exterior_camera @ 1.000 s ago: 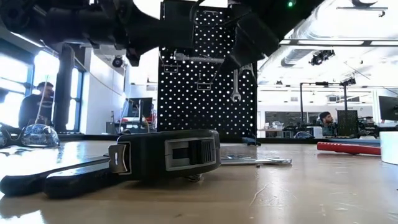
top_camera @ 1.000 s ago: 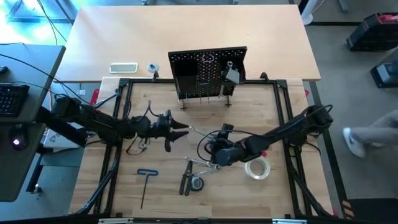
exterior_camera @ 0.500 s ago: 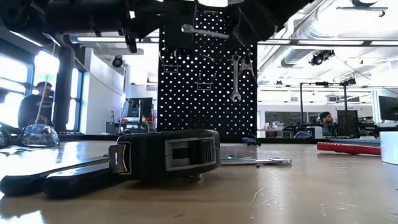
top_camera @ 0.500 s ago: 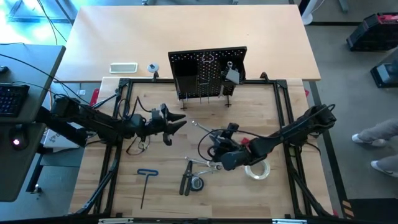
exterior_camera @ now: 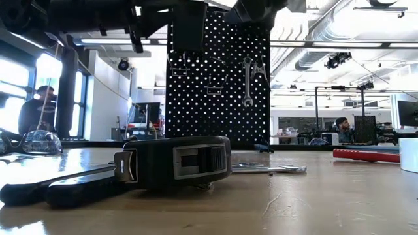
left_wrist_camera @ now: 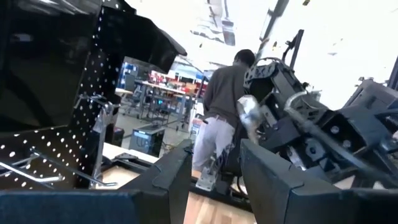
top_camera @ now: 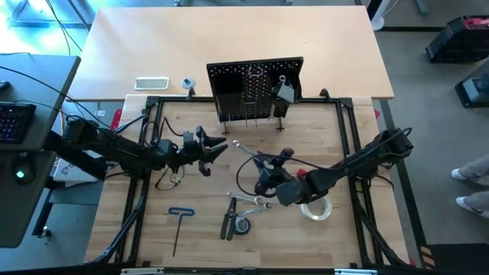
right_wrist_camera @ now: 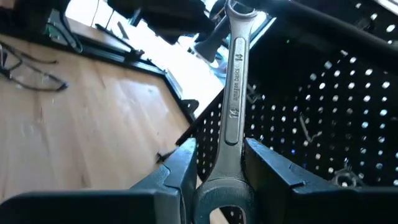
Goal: Hang tools onto peg board
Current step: Hang the top silver wrench on the pegboard
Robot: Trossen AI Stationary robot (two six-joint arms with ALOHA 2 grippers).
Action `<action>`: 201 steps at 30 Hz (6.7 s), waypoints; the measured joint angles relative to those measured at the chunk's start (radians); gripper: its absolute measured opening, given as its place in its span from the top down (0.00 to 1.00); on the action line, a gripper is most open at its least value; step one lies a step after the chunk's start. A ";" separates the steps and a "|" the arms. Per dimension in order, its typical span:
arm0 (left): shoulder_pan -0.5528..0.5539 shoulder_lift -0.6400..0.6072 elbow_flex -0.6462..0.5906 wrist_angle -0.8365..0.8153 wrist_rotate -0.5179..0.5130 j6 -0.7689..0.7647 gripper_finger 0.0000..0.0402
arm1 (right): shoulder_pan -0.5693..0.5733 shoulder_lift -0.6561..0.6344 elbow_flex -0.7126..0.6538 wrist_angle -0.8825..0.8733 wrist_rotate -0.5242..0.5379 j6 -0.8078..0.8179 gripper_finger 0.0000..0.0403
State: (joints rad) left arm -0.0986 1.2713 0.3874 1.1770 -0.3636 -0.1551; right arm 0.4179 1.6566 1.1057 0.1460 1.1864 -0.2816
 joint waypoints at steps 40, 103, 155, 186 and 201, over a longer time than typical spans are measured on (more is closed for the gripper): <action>0.015 0.256 0.231 0.106 0.046 0.025 0.68 | -0.027 0.000 0.000 0.181 -0.096 -0.102 0.74; 0.067 0.257 0.251 0.028 0.288 0.008 0.99 | -0.048 0.025 0.000 0.066 -0.114 0.049 0.65; 0.196 0.405 0.359 -0.436 0.610 0.211 1.00 | -0.341 0.020 -0.531 0.701 -1.065 0.534 0.60; 0.200 0.402 0.375 -0.432 0.632 0.197 0.89 | -0.432 0.021 -0.530 0.640 -1.147 0.467 0.98; 0.231 0.395 0.375 -0.459 0.630 0.182 0.61 | -0.494 0.002 -0.532 0.634 -1.227 0.440 0.99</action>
State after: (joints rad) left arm 0.1324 1.6667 0.7620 0.7179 0.2663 0.0273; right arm -0.0761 1.6582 0.5739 0.7799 -0.0407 0.1581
